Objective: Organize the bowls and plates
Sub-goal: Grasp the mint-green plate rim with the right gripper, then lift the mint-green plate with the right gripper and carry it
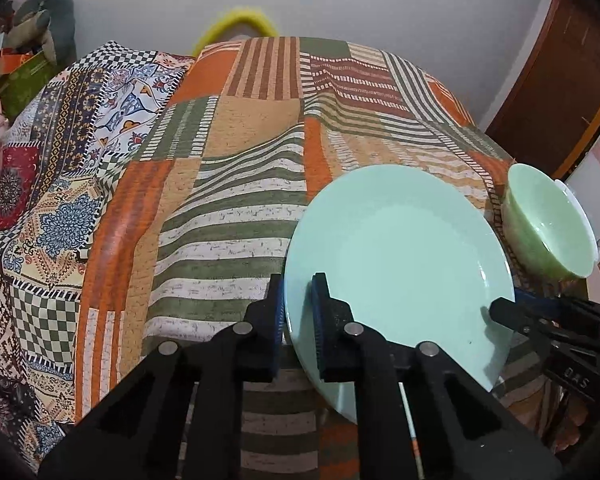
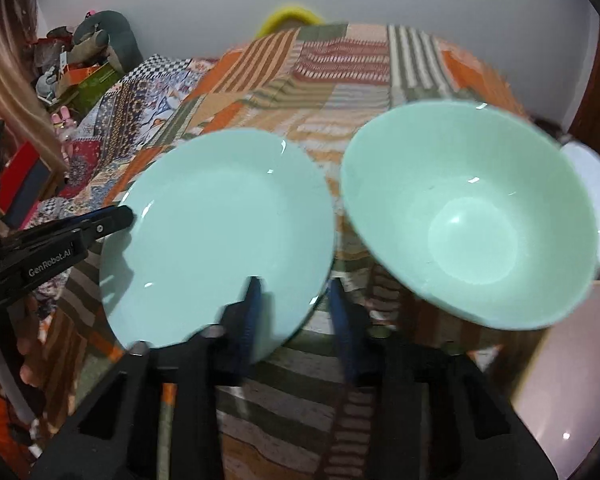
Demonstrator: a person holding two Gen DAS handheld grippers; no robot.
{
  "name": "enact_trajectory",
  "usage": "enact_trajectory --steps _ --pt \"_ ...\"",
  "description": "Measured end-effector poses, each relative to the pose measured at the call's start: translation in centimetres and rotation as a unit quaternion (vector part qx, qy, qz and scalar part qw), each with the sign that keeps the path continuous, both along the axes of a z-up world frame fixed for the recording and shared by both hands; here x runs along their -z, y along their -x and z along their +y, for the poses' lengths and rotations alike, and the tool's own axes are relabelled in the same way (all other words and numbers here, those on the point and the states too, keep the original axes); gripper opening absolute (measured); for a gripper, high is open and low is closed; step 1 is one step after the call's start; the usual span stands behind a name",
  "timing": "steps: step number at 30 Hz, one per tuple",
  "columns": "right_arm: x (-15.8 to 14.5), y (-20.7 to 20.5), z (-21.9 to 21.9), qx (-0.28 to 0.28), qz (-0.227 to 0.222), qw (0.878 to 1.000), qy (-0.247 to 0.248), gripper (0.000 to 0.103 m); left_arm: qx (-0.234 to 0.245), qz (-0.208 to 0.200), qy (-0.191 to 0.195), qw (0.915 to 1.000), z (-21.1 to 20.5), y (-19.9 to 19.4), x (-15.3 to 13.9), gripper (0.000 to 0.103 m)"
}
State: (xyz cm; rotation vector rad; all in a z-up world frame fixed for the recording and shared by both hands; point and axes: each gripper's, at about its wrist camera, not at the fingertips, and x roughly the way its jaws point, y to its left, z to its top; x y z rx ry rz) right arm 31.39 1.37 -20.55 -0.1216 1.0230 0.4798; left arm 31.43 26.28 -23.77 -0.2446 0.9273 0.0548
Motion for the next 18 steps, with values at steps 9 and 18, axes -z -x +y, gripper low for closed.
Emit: enact_trajectory --steps 9,18 --pt "-0.1 1.6 -0.8 -0.022 0.014 1.000 -0.006 0.021 0.014 0.026 -0.003 0.9996 -0.3 3.8 -0.1 0.013" --pt "0.0 4.2 -1.6 -0.057 0.032 0.998 -0.021 0.021 0.037 0.049 0.019 0.9980 -1.2 9.6 0.2 0.014"
